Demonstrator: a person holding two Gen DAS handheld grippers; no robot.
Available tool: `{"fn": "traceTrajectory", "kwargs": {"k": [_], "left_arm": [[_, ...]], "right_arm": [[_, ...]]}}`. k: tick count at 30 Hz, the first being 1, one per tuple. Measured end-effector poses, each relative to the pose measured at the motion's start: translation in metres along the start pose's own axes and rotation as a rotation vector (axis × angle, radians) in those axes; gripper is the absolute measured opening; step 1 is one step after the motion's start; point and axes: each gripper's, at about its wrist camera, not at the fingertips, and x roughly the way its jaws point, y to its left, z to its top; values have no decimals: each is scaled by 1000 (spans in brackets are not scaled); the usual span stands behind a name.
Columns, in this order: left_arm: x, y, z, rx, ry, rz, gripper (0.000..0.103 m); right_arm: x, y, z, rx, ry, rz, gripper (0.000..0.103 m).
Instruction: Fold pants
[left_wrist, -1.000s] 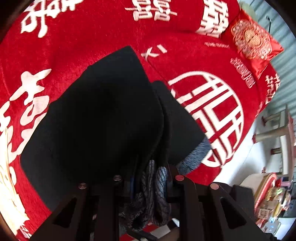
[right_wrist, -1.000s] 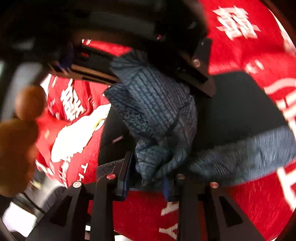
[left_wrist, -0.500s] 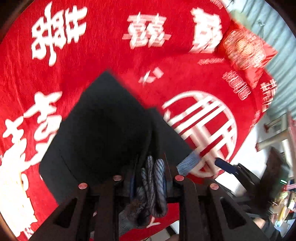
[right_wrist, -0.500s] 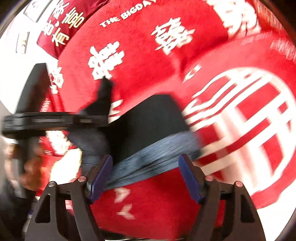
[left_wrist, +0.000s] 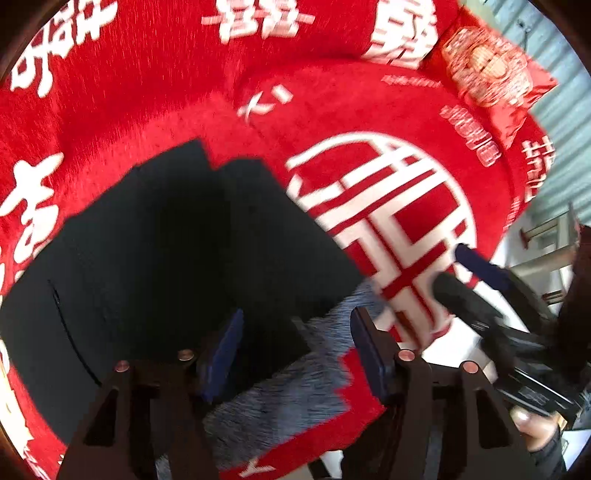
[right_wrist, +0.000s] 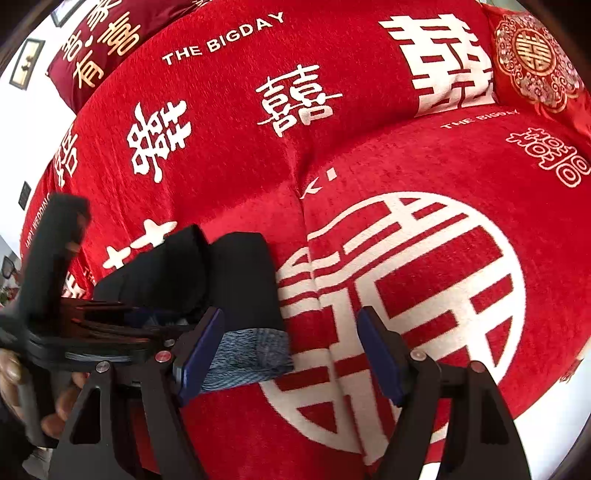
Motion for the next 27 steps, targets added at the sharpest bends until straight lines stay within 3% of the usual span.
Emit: {"fn": "traceTrajectory", "kwargs": {"k": [2,7,10,12,16,19,23,27], "left_arm": [[-21,-2,-3,0,-43,-28,61],[-76,36,-31,-94,-132,-85,78],[-103,74,-50,-182,-179,-107,78],[-113,97,-61,-224,-206,-75,78],[-96,145,-80,-318,-157,23,78],[-78,172,-93,-381,-133,57,78],[-50,199,-110,-452,-81,-5,78],[-41,201,-114,-463,-95,-22,83]], "right_arm": [[-3,1,4,-15,-5,-10,77],[-12,36,21,-141,-22,40,78],[-4,72,28,-267,-6,88,80],[11,87,32,-296,45,155,83],[58,97,42,-290,177,246,84],[96,97,46,-273,271,287,84],[131,100,44,-244,350,398,84],[148,100,44,-240,350,404,84]]}}
